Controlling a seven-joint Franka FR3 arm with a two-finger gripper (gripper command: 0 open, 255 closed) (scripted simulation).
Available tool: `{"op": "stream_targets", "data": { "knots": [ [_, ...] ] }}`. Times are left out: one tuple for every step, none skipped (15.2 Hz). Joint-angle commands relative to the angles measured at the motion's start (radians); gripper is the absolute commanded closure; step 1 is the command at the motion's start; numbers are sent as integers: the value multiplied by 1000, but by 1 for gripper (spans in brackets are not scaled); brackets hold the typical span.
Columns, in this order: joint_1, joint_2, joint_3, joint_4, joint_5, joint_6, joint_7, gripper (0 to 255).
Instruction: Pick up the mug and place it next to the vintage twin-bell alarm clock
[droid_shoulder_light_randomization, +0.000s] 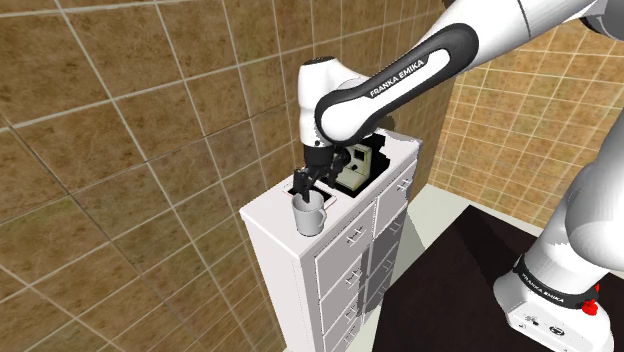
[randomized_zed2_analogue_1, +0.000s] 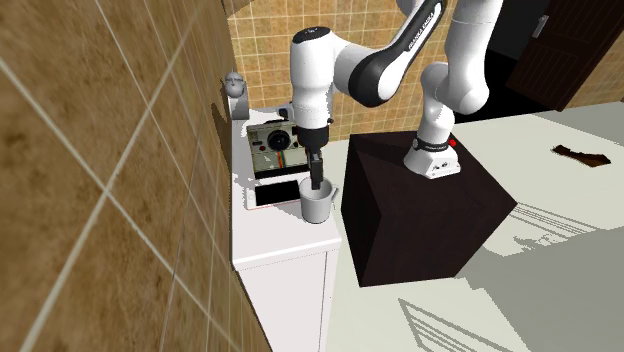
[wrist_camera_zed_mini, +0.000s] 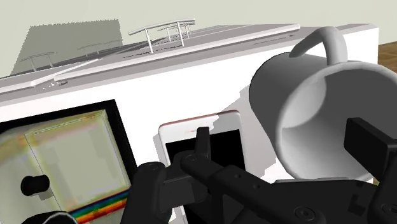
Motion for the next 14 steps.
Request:
{"op": "stream_targets", "data": {
  "knots": [
    [3, 22, 1, -3, -9, 25, 8, 0],
    [4, 30, 1, -8, -12, 38, 10, 0],
    [5, 38, 1, -13, -15, 51, 13, 0],
    [6, 46, 1, -18, -18, 63, 15, 0],
    [7, 51, 1, -21, -20, 70, 16, 0],
    [7, 51, 1, -21, -20, 70, 16, 0],
    [7, 51, 1, -21, -20, 70, 16, 0],
    [7, 51, 1, -21, -20, 70, 16, 0],
    [7, 51, 1, -21, -20, 70, 16, 0],
    [7, 51, 1, -21, -20, 70, 16, 0],
    [7, 51, 1, -21, -20, 70, 16, 0],
    [7, 51, 1, -21, -20, 70, 16, 0],
    [7, 51, 1, -21, -20, 70, 16, 255],
    [7, 51, 1, -21, -20, 70, 16, 255]
  ]
}}
